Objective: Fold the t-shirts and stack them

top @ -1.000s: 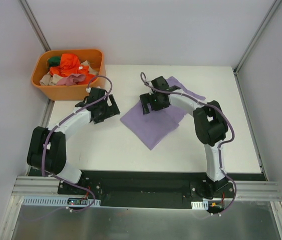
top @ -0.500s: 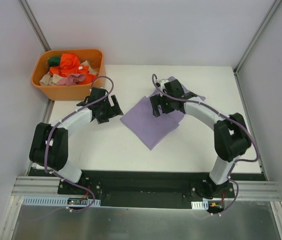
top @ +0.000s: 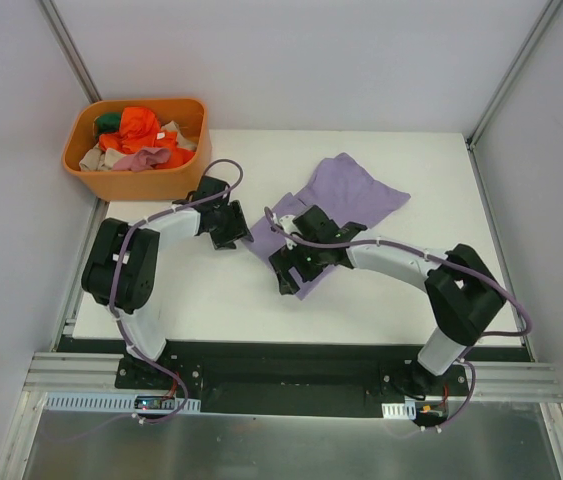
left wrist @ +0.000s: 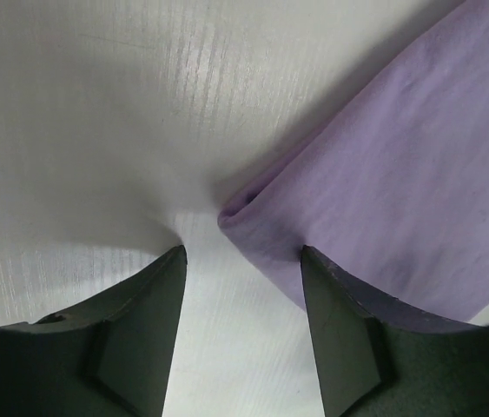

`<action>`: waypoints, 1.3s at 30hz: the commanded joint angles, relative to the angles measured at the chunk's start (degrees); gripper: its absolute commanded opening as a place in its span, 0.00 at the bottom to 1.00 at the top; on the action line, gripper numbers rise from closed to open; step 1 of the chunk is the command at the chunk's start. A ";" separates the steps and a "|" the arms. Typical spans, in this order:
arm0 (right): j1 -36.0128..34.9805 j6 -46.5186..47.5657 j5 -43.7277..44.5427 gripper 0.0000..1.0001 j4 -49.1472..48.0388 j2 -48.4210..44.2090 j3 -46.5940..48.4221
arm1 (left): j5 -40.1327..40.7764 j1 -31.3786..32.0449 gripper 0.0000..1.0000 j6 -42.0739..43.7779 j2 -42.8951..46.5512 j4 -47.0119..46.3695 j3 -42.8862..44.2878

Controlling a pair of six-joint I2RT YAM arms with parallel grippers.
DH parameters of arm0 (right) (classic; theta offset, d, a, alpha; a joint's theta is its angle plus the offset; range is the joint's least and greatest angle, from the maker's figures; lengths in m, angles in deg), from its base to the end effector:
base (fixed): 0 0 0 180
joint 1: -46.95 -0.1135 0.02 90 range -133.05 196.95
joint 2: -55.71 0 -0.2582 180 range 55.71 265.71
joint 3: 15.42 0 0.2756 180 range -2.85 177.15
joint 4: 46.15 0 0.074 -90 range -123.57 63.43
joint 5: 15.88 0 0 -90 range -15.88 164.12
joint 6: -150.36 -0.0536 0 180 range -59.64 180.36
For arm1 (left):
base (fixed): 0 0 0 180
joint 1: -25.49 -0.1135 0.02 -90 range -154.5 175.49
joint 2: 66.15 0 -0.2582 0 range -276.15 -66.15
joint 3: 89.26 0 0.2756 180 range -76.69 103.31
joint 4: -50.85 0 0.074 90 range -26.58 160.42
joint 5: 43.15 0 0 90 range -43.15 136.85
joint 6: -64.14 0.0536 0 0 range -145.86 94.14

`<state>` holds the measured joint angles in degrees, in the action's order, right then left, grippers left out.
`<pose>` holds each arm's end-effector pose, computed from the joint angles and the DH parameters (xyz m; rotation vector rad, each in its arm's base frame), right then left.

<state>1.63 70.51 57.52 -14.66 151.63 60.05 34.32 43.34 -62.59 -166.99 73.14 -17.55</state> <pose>0.2578 0.2825 0.1753 -1.2879 2.1763 0.6144 0.3658 -0.1300 0.1342 -0.3231 2.5431 -0.6610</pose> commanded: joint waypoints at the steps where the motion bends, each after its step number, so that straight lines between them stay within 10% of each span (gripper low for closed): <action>1: -2.31 2.33 3.94 0.96 4.20 -1.88 0.92 | 0.23 0.17 0.54 0.34 -2.16 -0.57 2.47; 16: -11.98 7.33 16.15 0.95 8.76 3.48 3.73 | -0.03 0.35 0.00 0.34 -3.84 -0.57 2.83; 39: -15.06 7.87 18.21 0.01 14.13 9.21 6.10 | 4.26 0.26 0.00 -1.76 4.23 -0.49 -1.56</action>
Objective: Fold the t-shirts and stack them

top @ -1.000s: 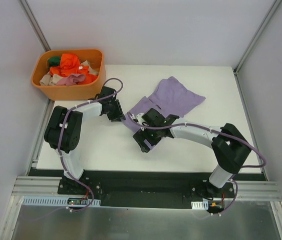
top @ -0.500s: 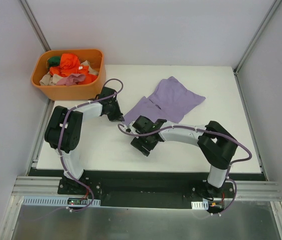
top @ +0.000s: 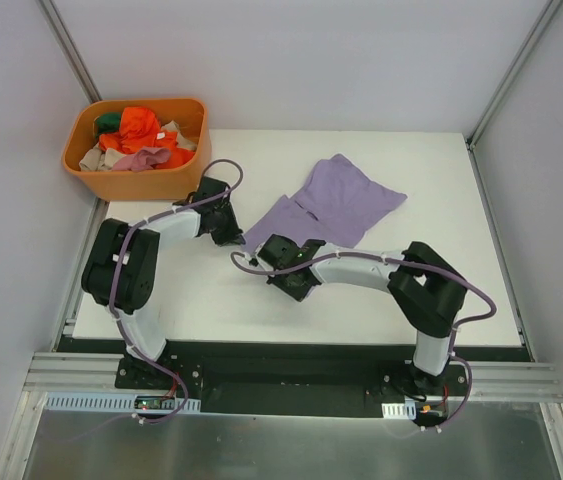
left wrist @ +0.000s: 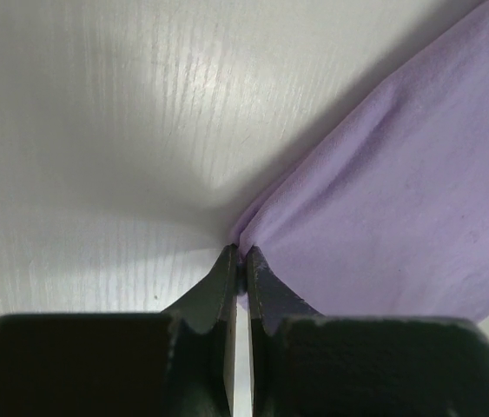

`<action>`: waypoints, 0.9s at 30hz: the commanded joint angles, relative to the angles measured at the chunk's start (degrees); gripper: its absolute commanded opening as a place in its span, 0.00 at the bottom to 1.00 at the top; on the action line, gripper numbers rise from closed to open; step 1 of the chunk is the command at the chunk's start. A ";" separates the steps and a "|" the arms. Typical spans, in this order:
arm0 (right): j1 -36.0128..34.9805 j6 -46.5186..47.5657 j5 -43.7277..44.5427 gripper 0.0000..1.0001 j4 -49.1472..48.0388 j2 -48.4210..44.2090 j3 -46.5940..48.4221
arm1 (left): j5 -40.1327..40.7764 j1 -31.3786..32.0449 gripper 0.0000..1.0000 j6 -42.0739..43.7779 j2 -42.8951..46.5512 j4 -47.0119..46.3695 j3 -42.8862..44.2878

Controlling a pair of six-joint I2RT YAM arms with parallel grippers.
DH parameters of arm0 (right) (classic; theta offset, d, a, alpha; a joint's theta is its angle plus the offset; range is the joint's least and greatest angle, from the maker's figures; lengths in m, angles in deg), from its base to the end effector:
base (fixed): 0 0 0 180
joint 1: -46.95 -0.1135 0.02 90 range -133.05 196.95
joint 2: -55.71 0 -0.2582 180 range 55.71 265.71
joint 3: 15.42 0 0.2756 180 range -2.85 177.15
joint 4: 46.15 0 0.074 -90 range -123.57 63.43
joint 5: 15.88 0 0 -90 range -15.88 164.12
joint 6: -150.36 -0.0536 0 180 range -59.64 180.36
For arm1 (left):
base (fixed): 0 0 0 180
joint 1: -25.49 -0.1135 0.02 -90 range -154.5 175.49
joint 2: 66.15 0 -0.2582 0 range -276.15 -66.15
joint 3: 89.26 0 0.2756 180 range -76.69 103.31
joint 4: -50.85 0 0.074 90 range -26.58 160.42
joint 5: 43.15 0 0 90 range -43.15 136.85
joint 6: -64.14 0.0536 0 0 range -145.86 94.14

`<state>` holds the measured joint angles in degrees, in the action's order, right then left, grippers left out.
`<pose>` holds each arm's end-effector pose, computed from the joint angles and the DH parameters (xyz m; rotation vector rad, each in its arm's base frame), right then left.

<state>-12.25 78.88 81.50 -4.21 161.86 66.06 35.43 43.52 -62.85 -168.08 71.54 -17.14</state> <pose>0.2070 0.3338 0.1298 -1.6751 2.1367 0.0312 0.3704 -0.1317 0.1315 -0.3288 2.5236 -0.6473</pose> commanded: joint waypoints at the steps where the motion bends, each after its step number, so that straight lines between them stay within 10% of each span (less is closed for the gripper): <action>1: -1.27 -0.59 -8.67 0.01 3.51 -1.99 0.18 | 4.20 0.08 0.00 -1.85 6.56 1.28 -2.76; 18: -0.92 -3.05 -47.26 0.01 -3.08 -17.37 3.34 | 24.16 0.08 0.00 -3.78 42.76 7.97 -12.00; 27: 6.10 -5.07 -47.21 0.01 -5.37 -22.47 0.45 | 19.60 0.43 0.00 -3.88 40.42 4.54 -6.47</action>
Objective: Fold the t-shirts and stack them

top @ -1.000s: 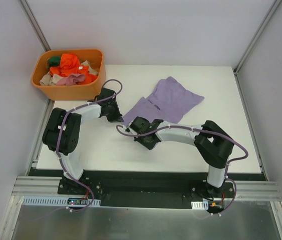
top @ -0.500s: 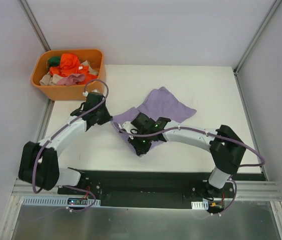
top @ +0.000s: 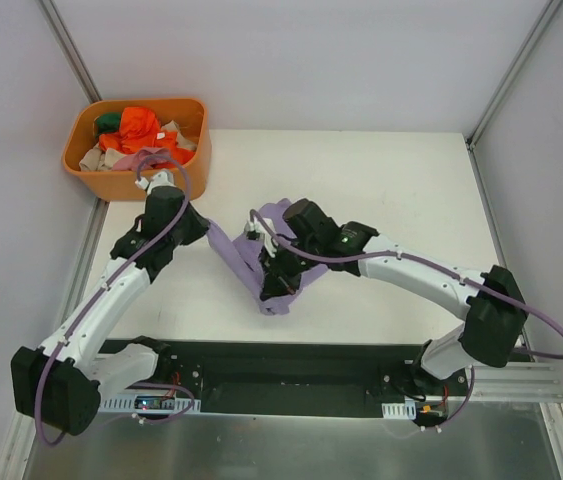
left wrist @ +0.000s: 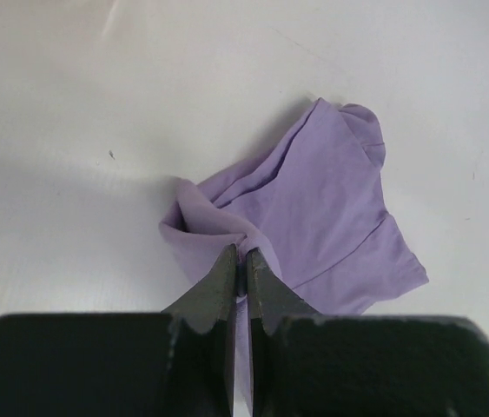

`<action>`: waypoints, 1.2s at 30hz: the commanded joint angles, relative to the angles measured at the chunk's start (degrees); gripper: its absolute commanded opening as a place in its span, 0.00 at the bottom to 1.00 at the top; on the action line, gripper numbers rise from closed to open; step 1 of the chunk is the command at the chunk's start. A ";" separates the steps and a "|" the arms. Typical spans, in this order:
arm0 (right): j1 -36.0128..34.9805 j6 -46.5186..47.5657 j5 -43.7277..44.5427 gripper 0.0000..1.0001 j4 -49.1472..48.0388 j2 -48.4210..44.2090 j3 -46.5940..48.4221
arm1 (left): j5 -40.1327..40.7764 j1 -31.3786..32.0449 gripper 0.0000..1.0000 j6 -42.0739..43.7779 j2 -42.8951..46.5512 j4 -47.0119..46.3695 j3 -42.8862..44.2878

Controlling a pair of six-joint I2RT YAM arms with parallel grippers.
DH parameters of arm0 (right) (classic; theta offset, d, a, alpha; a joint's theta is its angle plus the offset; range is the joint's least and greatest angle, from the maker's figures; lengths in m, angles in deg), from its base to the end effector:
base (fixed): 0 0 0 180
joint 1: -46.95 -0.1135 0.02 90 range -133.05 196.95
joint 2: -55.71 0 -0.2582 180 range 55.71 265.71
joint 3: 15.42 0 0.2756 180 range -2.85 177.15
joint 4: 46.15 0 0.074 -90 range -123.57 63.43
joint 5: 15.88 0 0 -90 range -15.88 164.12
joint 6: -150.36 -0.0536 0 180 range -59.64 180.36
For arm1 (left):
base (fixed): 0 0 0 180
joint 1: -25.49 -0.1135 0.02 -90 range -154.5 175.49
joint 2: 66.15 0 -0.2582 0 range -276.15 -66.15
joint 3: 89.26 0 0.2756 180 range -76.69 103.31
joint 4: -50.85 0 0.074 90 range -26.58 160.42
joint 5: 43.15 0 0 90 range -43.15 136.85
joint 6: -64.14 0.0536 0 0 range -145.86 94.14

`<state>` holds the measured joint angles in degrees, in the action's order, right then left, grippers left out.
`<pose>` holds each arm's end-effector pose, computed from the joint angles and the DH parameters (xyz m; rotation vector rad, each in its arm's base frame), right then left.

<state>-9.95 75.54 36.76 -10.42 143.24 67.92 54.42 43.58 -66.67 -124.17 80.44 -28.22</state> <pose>0.1765 0.3304 0.2765 -1.6551 1.6542 1.1147 0.2609 -0.0778 0.2902 -0.4900 2.0097 -0.5089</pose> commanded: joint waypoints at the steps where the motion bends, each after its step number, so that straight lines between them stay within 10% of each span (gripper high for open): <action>1: 5.30 -1.82 -0.80 0.01 1.27 -4.72 -2.11 | 0.25 0.54 0.00 0.04 -4.98 -4.79 6.01; 36: 32.82 -8.23 23.29 0.06 -1.53 -5.09 -14.42 | -12.57 11.09 0.01 8.12 -64.84 -9.54 56.90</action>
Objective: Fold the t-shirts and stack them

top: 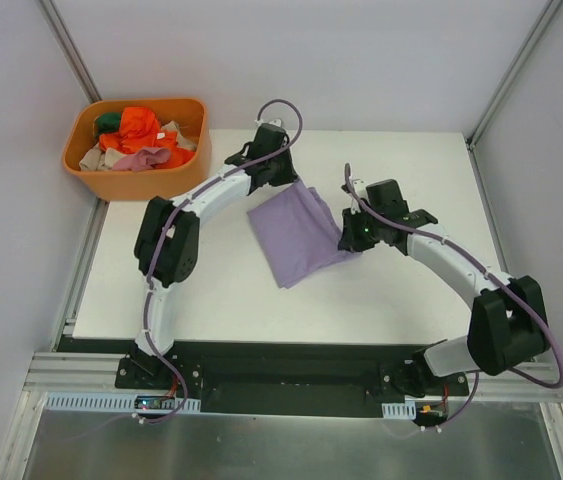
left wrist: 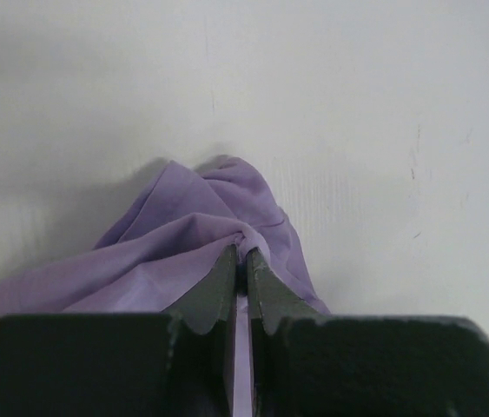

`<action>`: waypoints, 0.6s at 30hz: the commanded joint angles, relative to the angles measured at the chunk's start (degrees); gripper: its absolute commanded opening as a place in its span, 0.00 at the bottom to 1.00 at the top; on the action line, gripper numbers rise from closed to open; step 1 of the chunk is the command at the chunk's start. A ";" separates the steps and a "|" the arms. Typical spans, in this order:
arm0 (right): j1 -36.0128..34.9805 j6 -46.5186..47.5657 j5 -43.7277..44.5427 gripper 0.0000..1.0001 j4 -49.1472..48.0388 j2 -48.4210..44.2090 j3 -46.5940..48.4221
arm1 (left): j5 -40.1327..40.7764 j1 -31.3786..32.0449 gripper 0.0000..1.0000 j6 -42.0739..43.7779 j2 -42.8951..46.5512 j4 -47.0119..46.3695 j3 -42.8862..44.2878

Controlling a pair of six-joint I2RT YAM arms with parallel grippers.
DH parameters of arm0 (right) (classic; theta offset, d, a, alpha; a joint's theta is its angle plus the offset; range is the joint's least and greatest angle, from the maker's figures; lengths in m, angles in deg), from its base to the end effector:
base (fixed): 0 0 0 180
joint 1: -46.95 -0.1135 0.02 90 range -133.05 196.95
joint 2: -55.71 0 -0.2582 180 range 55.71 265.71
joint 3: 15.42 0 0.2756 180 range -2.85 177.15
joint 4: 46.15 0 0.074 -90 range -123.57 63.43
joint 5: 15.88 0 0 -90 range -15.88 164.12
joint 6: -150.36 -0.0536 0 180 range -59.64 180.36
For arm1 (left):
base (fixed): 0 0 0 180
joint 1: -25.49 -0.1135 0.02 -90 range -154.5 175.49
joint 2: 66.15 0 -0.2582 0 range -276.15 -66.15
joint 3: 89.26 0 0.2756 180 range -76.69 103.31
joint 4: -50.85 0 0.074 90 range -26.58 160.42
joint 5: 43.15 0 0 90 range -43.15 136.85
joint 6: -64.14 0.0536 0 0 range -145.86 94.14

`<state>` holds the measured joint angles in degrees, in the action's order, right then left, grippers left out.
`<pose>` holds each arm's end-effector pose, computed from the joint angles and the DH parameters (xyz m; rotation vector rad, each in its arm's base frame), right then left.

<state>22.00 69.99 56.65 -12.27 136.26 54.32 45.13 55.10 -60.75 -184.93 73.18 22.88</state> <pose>0.2990 0.1569 0.2285 -0.8434 2.2018 0.4892 0.4597 -0.2631 0.2461 -0.0803 2.1552 -0.7057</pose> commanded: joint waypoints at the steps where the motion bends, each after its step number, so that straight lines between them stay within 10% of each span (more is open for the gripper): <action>1: 0.87 -3.29 4.63 0.08 0.23 2.50 -0.92 | -3.99 -0.25 0.04 2.63 -5.66 -2.29 7.12; 4: 1.04 -6.45 11.30 0.23 1.19 3.29 -0.48 | -7.15 0.10 0.21 2.82 -8.30 -1.85 10.20; 7: 1.04 -7.17 17.11 0.96 3.74 2.24 0.92 | -8.91 0.19 0.72 3.43 -8.22 -1.67 11.43; 9: 1.13 -7.08 19.67 0.96 4.80 0.67 1.89 | -9.62 0.28 0.99 4.04 -7.00 -1.67 11.52; 18: 0.96 -12.32 -8.50 0.96 -7.38 -2.16 -1.70 | -23.93 1.16 0.99 6.77 -4.34 -2.20 10.20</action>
<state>22.94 62.73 63.97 -10.92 134.84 53.69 30.97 55.21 -56.27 -192.87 72.64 31.67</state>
